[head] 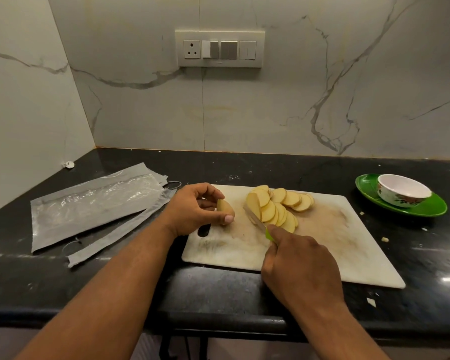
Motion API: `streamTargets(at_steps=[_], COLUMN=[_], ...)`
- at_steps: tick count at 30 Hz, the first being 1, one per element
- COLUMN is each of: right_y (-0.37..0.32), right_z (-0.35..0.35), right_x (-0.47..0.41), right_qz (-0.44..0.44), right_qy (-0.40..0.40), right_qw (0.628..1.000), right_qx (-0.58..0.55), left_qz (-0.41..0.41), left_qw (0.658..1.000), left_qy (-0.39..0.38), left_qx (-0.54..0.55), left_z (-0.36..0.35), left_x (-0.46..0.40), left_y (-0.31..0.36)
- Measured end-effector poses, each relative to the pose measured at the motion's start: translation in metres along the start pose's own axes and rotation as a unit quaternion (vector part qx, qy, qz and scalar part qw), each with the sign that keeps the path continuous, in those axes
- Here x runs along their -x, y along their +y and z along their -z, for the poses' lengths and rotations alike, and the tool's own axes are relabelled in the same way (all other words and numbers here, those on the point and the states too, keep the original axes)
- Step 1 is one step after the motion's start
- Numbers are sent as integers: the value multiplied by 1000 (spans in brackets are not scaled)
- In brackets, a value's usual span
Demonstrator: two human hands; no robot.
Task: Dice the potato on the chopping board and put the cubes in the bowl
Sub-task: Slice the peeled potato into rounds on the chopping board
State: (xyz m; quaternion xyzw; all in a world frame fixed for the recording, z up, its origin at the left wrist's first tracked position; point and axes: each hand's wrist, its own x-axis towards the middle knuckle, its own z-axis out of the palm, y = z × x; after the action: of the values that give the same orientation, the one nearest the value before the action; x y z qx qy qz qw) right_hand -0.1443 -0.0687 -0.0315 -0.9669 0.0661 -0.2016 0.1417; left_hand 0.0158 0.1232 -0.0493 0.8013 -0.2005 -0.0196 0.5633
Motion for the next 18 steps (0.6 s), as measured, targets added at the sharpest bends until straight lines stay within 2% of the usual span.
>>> streamTargets(at_steps=[6,18], right_y=[-16,-36], right_z=[3,-4], right_x=[-3,1], right_qz=[20,44], right_qy=[-6,-37], right_qw=[1000,998], right_qx=[-18,-22], left_qz=[27,32], left_qw=[998,999], left_qy=[-49,-22], left_qx=[-30,-25], left_z=[8,8], left_x=[2,2], left_y=[4,1])
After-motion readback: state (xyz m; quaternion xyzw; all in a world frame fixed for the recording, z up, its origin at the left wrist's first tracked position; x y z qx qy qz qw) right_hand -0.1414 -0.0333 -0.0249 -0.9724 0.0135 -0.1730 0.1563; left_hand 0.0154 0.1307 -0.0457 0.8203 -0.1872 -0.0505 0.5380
